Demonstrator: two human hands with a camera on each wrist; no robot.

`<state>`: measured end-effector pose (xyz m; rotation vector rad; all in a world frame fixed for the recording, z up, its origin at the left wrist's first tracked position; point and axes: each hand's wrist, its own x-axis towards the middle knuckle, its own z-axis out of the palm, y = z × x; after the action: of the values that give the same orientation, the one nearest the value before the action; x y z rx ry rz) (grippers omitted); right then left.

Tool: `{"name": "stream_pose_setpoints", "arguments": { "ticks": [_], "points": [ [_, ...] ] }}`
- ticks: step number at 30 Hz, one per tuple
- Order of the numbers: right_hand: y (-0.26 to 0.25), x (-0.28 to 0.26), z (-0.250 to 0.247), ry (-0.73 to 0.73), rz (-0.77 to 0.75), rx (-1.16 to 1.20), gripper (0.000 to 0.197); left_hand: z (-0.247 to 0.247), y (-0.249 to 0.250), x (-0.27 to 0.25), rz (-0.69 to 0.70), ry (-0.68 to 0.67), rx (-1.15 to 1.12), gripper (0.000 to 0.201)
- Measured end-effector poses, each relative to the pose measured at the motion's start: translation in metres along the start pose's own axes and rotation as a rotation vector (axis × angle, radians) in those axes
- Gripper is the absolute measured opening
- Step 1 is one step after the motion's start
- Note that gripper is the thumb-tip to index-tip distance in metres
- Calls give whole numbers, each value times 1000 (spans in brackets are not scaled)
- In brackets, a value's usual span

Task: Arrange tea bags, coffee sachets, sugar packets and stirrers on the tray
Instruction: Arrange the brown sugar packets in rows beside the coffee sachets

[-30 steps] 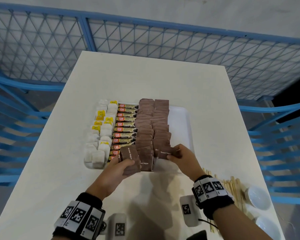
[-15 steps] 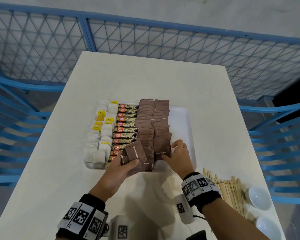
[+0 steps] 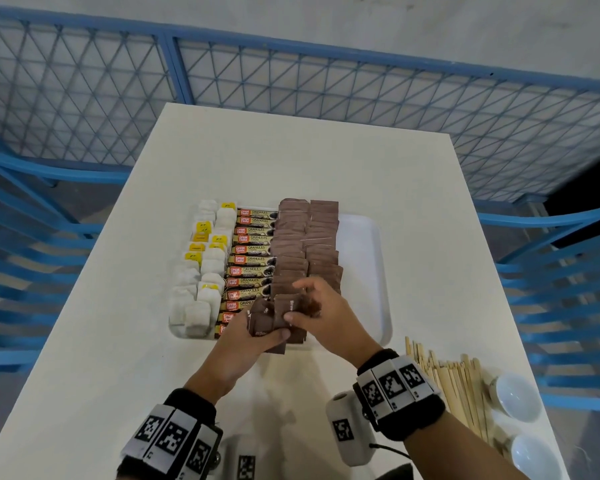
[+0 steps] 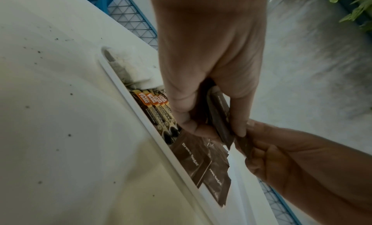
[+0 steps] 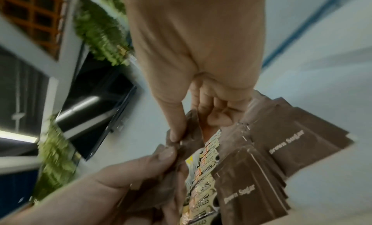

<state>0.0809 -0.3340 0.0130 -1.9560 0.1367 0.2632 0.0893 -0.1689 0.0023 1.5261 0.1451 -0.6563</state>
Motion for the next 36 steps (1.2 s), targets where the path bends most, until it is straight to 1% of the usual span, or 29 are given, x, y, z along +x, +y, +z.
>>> {"name": "stream_pose_setpoints", "arguments": {
  "ticks": [2,4,8,11,15,18,24,27,29,31,33,34,35,36],
  "points": [
    [4,1,-2,20,24,102,37,1,-1,0,-19,17,-31,28],
    [8,2,-8,42,61,141,38,1,-2,1,-48,25,-60,26],
    [17,4,-25,122,102,118,31,-3,-4,3,-93,30,-100,29],
    [24,4,-35,151,111,68,23,-4,-6,2,-85,37,-109,28],
    [37,3,-41,109,163,-46,14,-4,-6,1,-53,48,-88,28],
    [46,3,-40,52,183,-132,13,-7,-7,0,-26,64,-46,30],
    [50,9,-28,68,104,-306,13,-7,-7,-3,-19,39,-94,35],
    [52,13,-23,135,32,-431,19,-6,-8,-3,-30,-1,-98,34],
    [54,13,-20,178,-11,-529,26,-6,-10,-3,-34,0,-104,33],
    [54,11,-17,232,-55,-600,29,-7,-11,-2,-33,11,-104,33],
    [51,9,-13,307,-119,-583,25,-6,-10,0,-29,10,-110,32],
    [47,7,-10,327,-149,-525,22,-5,-10,0,-27,15,-117,32],
    [41,5,-8,314,-161,-440,20,-5,-9,1,-23,22,-120,31],
    [35,1,-5,270,-155,-350,21,-4,-8,1,-18,33,-123,31]
  ]
}}
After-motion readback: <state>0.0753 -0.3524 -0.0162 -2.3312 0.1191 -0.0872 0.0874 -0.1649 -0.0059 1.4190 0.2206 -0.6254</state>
